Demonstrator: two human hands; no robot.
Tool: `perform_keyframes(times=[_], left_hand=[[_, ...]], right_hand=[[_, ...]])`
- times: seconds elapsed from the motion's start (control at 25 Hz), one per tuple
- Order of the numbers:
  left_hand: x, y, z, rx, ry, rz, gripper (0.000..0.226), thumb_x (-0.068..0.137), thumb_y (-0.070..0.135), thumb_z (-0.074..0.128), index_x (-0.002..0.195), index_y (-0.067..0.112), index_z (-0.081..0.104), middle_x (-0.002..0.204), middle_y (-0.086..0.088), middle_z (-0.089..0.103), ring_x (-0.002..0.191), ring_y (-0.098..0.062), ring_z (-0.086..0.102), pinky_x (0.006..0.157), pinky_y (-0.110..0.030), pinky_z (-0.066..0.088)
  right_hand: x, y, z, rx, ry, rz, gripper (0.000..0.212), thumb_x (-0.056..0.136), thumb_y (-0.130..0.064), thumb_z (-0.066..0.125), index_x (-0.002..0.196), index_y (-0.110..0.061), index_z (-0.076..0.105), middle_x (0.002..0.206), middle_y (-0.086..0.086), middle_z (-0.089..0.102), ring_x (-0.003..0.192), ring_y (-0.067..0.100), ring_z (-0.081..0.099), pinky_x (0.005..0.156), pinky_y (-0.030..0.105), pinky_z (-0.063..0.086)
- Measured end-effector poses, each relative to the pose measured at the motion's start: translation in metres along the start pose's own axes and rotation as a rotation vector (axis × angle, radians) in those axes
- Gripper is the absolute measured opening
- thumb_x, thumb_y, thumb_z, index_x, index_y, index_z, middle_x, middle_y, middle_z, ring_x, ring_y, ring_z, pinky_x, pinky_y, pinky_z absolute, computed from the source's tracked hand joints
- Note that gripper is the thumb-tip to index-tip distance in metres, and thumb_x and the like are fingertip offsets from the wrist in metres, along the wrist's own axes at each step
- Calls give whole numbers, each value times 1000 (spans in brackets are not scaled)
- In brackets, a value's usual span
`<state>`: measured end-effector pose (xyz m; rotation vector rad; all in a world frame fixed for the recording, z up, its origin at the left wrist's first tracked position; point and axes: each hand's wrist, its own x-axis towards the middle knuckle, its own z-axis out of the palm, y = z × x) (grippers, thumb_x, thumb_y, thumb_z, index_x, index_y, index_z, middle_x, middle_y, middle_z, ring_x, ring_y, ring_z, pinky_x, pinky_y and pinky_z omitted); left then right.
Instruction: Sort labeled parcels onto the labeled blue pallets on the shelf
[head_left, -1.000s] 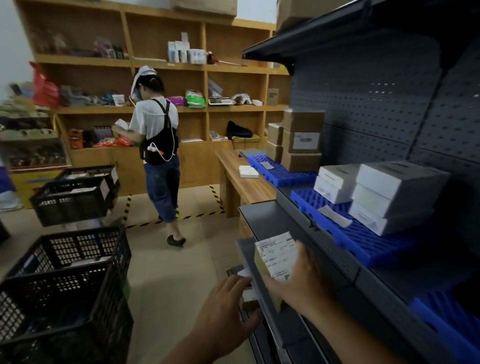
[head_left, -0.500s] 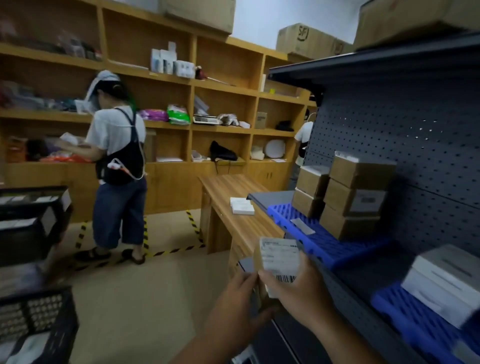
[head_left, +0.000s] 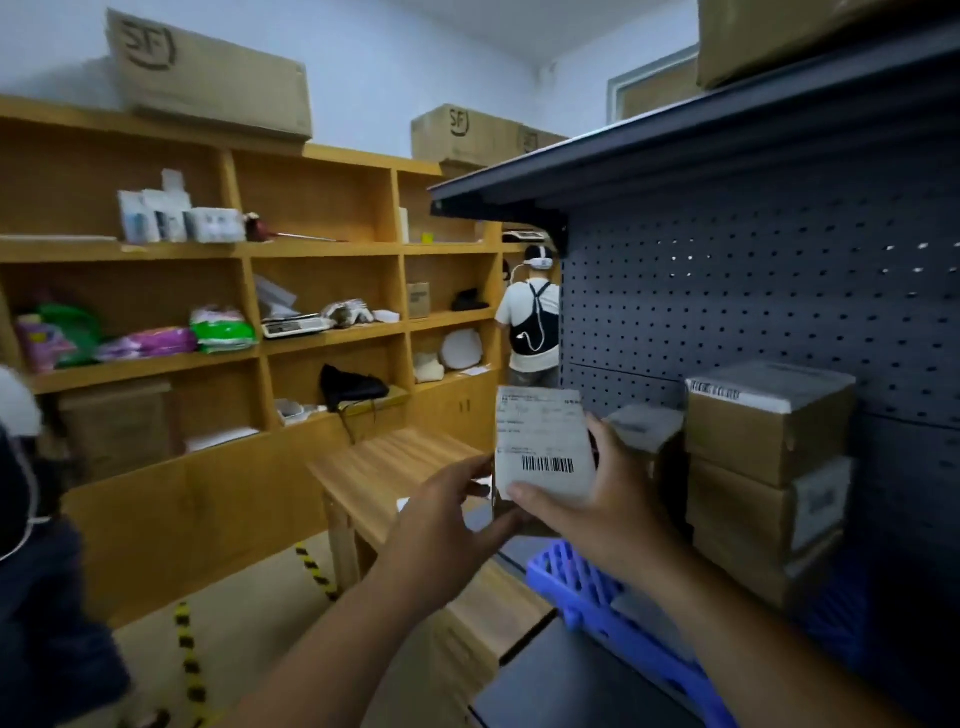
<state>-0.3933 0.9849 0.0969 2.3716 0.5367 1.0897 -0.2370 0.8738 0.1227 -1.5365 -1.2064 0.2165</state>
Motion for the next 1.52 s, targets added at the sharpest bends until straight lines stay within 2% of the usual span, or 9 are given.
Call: perform_keyframes(times=[0.08, 0.16, 0.4, 0.48, 0.68, 0.8, 0.96, 1.24, 1.52], left_hand=[[49, -14, -3, -20, -27, 62, 48, 86, 45, 74, 131, 42, 57, 112, 45, 62, 105, 18, 59, 82, -1, 45], [98, -23, 2, -50, -51, 109, 45, 88, 43, 73, 131, 36, 62, 108, 40, 64, 102, 20, 59, 81, 1, 43], [207, -54, 61, -335, -196, 162, 47, 86, 62, 64, 120, 31, 68, 107, 18, 74, 100, 6, 67, 90, -32, 58], [230, -58, 86, -371, -276, 229, 51, 84, 68, 59, 120, 32, 68, 108, 17, 74, 102, 4, 67, 91, -31, 57], [247, -56, 119, -466, -342, 325, 62, 78, 78, 55, 121, 35, 66, 105, 21, 71, 95, 9, 64, 79, -16, 52], [236, -57, 115, -504, -356, 319, 62, 77, 81, 53, 117, 36, 67, 105, 20, 71, 95, 4, 65, 83, -29, 58], [223, -60, 105, -537, -298, 289, 48, 79, 77, 54, 108, 40, 66, 102, 20, 70, 93, 3, 64, 82, -33, 58], [203, -55, 99, -487, -216, 269, 51, 83, 73, 59, 119, 37, 63, 107, 22, 63, 93, 4, 59, 85, -31, 54], [192, -59, 91, -485, -264, 210, 83, 70, 88, 50, 138, 39, 47, 122, 28, 53, 103, 11, 56, 82, -21, 50]], right_hand=[[39, -7, -2, -68, 100, -17, 89, 64, -54, 87, 139, -40, 40, 123, -20, 61, 111, 0, 60, 83, 24, 57], [75, -12, -7, -168, 201, -5, 89, 67, -54, 85, 141, -32, 41, 126, -13, 60, 112, 5, 59, 80, 21, 52], [144, 1, -26, -486, 414, 171, 79, 80, -64, 67, 142, -21, 43, 136, 1, 54, 118, 22, 55, 95, 40, 51], [150, 9, -31, -565, 521, 238, 80, 80, -67, 64, 142, -22, 42, 133, 1, 53, 109, 17, 53, 84, 35, 49], [146, 15, -35, -726, 742, 391, 79, 83, -71, 59, 143, -21, 46, 140, 2, 51, 99, 7, 37, 61, 11, 22], [140, 11, -27, -775, 758, 429, 81, 84, -73, 56, 144, -19, 47, 140, 0, 51, 104, 5, 40, 63, 9, 19], [136, 4, -16, -804, 739, 418, 72, 86, -72, 53, 137, -21, 51, 124, -6, 52, 89, -3, 45, 61, 9, 22], [125, -2, -15, -766, 689, 401, 78, 86, -73, 51, 146, -23, 44, 140, -2, 47, 115, 9, 44, 73, 18, 33], [125, -5, -8, -776, 716, 374, 84, 88, -72, 49, 154, -24, 30, 156, -4, 29, 142, 18, 31, 99, 32, 32]])
